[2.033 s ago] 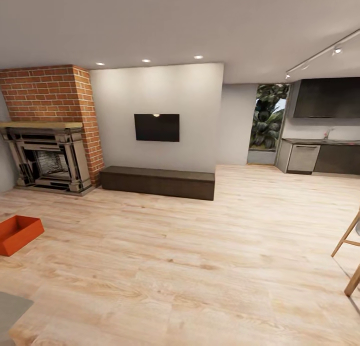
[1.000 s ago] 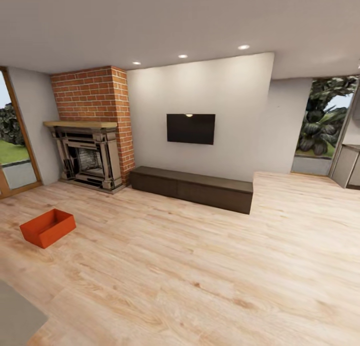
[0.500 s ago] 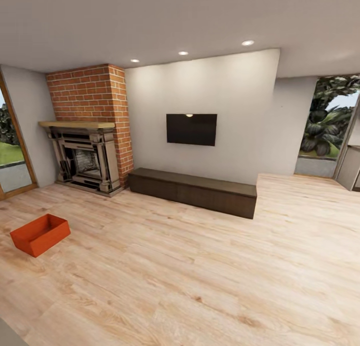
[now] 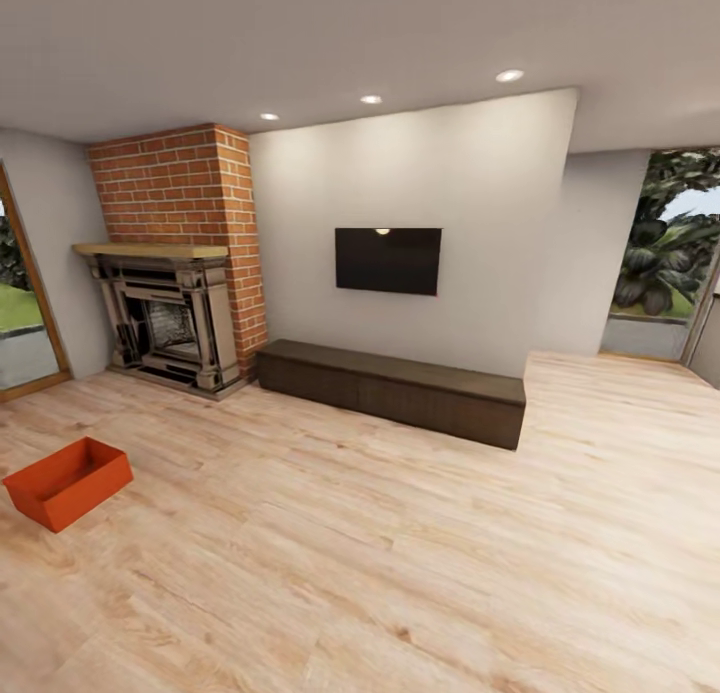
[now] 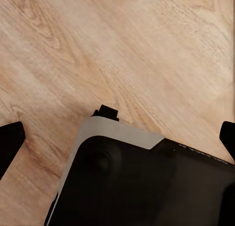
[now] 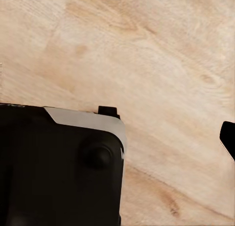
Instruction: Move the two storage containers from the living room to the garage. In the garage, place one container on the floor and stack the other container on top of it (either order is fine).
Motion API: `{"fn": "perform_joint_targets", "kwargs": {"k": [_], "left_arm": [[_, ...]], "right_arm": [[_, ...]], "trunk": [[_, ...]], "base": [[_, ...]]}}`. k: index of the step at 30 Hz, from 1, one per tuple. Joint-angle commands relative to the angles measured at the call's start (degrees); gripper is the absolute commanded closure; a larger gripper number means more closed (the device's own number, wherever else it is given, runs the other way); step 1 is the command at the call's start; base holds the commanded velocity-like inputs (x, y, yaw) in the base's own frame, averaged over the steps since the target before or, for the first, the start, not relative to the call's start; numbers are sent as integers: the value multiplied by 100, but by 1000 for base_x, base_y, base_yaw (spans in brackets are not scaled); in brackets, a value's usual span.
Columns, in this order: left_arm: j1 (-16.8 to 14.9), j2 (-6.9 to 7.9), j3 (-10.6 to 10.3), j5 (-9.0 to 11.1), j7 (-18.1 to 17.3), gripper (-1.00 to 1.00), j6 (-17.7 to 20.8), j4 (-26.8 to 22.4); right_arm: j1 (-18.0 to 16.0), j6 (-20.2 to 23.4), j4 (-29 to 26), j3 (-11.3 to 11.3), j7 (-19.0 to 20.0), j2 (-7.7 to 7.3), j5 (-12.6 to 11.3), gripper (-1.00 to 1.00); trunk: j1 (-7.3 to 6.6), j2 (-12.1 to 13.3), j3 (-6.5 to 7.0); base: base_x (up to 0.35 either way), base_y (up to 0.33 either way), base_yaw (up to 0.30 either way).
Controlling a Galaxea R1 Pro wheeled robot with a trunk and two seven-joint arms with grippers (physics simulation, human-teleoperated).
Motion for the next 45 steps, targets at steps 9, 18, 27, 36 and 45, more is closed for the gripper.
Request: {"fn": "perform_joint_targets", "kwargs": {"k": [9,18,27,36,45], "left_arm": [[-3,-10,-50,39,18,-100,-14,-1],[-4,-1,-50,39,18,-100,-15,-1],[-4,-1,-49,39,18,-100,-22,-1],[-4,5,-46,43,18,-100,-11,-1],[-2,4,-49,39,18,-100,11,-1]], "right_arm": [[-8,-4,16,1,-46,1,37,-100],[-8,-3,16,14,-47,1,44,-100],[-8,-31,16,24,-72,-12,69,-100],[-8,1,16,0,-37,-30,9,-100],[-8,11,24,-25,-40,-20,-8,-100]], "trunk": [[4,-6,-9],[4,-6,-9],[4,-6,-9],[4,-6,-9],[4,-6,-9]], "base": [[325,0,255],[325,0,256],[325,0,32],[325,0,0],[325,0,0]]}}
